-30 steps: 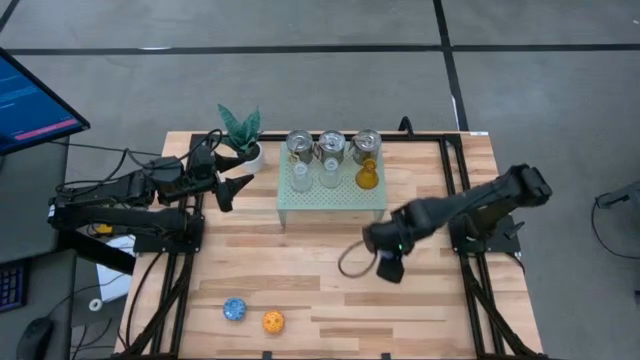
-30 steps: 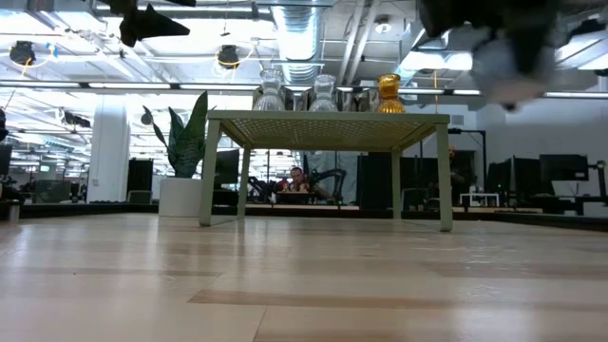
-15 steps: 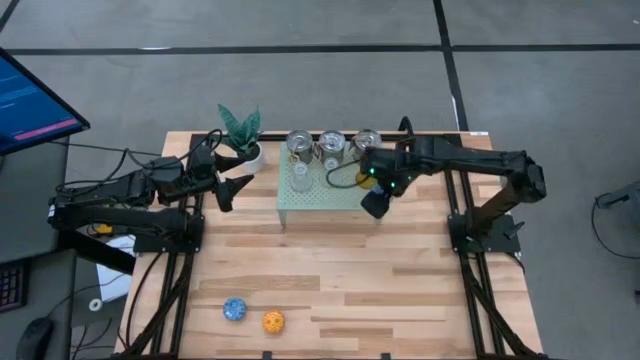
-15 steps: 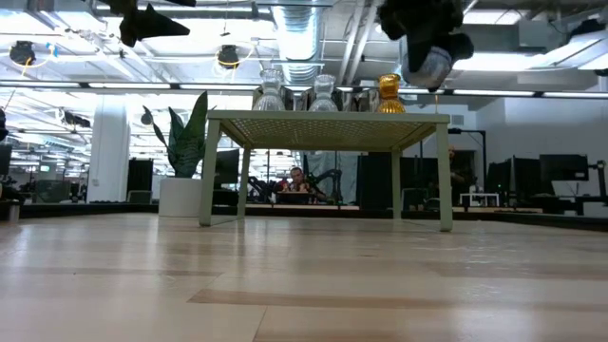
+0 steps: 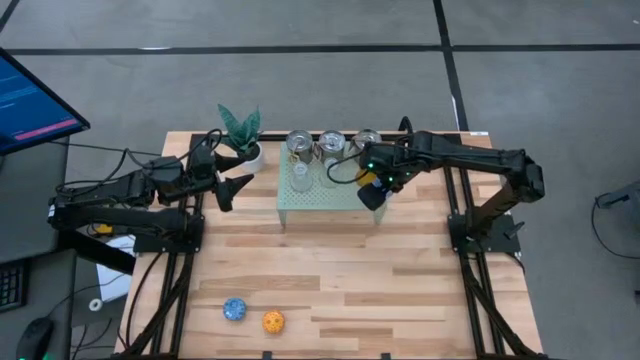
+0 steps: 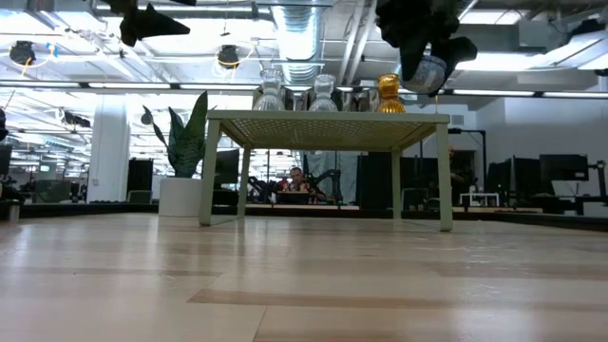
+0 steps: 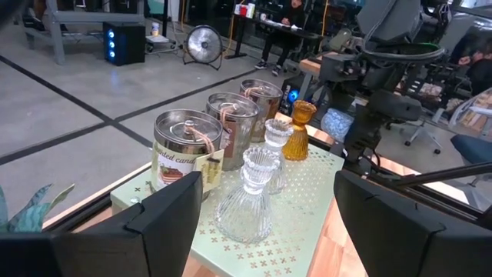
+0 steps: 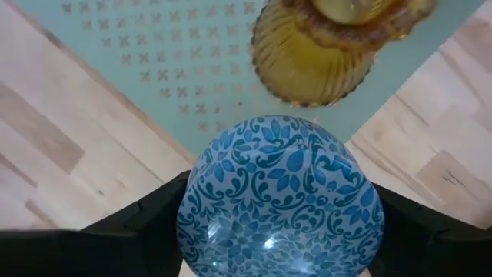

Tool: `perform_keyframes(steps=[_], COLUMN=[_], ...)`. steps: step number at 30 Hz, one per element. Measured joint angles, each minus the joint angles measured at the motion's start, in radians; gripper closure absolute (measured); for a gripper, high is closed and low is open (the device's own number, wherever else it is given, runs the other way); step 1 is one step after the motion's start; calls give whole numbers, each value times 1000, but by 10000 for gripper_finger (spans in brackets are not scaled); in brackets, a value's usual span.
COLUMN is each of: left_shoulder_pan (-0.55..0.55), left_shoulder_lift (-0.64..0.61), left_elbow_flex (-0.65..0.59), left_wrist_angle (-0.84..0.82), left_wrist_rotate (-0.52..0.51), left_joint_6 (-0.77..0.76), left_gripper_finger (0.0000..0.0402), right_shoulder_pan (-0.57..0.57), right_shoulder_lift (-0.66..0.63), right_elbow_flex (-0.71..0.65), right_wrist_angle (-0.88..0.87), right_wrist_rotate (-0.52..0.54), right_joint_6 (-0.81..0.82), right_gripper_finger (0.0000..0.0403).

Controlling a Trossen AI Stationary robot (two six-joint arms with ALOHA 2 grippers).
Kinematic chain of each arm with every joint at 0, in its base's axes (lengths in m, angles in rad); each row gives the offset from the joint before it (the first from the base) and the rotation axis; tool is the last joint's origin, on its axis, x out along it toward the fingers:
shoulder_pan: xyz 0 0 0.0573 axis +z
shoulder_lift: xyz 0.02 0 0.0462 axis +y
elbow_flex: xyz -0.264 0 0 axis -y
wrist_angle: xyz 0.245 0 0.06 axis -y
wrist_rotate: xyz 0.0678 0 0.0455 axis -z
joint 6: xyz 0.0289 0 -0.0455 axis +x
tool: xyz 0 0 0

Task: Pick & Place candle stick holders
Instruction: Put the light blue scented candle on the shelf

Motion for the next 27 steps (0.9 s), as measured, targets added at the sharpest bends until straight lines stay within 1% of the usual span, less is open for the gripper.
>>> perform_keyframes(steps=[5,9,17,27], left_shoulder_pan=[0,0,0,0], left_shoulder_lift=[0,0,0,0], left_elbow_flex=[0,0,0,0], left_wrist_angle=[2,3,6,10], left_wrist_rotate=[0,0,0,0], left_joint_6=[-2,-2,-2,-2], left_gripper_finger=[105,105,105,105], right_shoulder_pan=[4,2,17,16], right_shoulder_lift=[20,58,145,151], right_elbow_flex=[1,0,0,0], right_wrist_angle=[11,9,25,46], right_wrist_rotate=[37,36,11,14], right_joint_6=[38,73,73,85], right_gripper_finger=[116,116,116,112])
